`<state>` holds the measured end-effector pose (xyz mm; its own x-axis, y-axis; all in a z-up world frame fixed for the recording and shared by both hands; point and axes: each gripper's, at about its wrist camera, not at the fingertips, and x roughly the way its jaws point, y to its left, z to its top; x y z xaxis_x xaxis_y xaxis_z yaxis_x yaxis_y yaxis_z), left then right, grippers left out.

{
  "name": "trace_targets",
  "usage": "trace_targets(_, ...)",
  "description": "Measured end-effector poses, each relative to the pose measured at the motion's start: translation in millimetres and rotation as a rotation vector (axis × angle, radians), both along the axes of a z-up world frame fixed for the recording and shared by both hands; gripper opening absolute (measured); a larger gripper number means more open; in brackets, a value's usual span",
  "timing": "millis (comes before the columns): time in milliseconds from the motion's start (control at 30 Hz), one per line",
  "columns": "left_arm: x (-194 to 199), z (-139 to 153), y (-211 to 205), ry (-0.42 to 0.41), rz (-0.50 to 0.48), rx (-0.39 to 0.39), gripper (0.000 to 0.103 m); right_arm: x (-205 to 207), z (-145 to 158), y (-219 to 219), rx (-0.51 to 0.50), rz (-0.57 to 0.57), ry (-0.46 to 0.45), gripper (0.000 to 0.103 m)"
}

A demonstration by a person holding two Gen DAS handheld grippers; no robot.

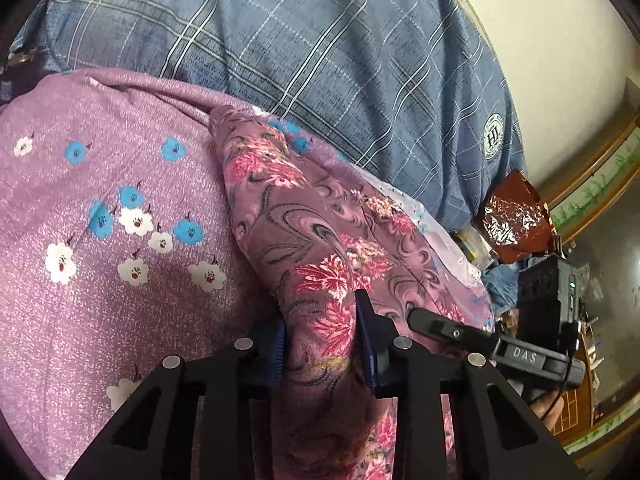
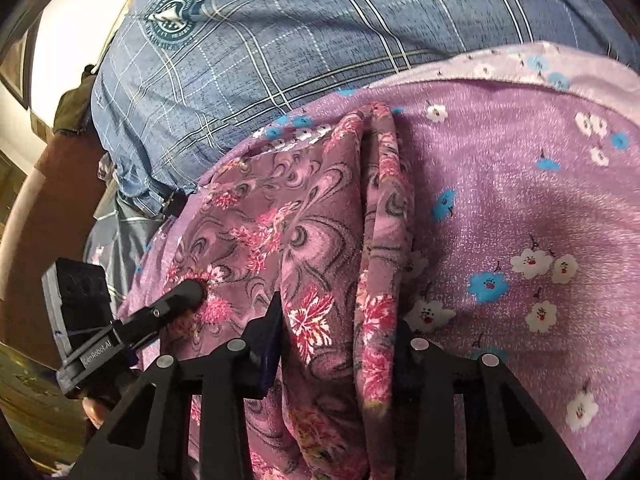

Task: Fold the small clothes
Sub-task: 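Grasp the strip end with the left gripper while the right gripper pinches beside it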

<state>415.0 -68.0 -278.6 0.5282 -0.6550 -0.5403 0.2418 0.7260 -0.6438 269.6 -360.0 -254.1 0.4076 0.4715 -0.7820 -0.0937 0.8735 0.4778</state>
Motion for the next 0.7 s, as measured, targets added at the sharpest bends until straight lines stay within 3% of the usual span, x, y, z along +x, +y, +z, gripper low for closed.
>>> trace_targets(267,-19,27,21,-0.064,0.002,-0.008,0.027,-23,32,28,-0.092,0.015,-0.102,0.038)
trace_targets(700,-60,56,66,-0.141,0.007,0.036,0.027,-52,61,69,-0.114,0.013,-0.198,0.037)
